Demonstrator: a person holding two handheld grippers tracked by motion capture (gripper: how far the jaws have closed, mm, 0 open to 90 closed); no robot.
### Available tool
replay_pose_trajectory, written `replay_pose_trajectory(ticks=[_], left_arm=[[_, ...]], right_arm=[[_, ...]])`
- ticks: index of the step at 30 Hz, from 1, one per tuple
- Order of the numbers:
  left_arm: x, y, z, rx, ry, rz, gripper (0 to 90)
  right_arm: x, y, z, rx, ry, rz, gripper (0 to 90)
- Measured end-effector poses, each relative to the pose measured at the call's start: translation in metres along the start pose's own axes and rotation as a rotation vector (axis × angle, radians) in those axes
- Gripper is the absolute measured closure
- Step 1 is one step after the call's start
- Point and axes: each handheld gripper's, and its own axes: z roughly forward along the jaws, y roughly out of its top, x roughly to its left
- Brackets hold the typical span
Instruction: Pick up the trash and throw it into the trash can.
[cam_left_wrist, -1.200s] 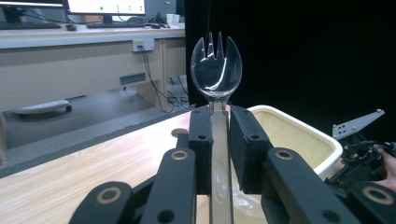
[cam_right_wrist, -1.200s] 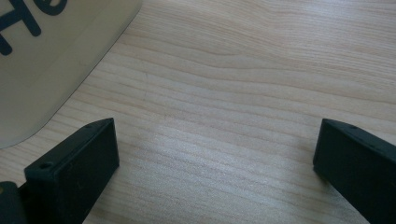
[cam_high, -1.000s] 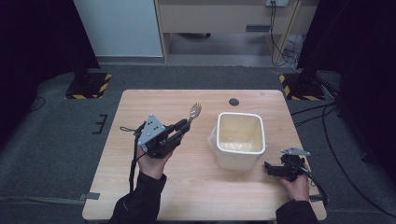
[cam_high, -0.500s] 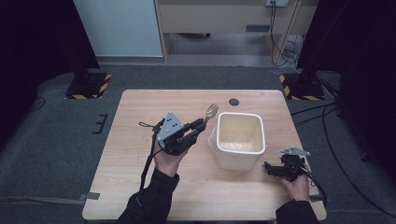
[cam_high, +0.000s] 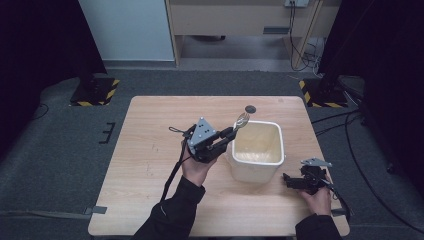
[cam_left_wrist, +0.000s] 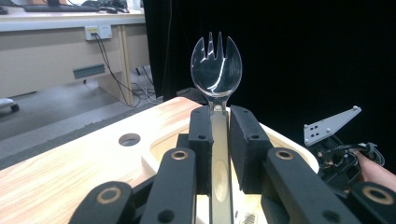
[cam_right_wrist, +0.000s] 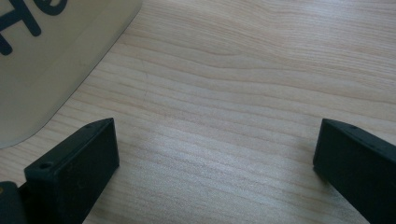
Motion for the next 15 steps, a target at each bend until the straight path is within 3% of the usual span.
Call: replay_pose_trajectory(ticks=[15], left_arm=[[-0.009, -0.009, 0.041, 0.042, -0.020, 0.002, 78.3]], right_arm=[[0.000, 0.000, 0.000, 0.002, 0.001, 0.003, 0.3]])
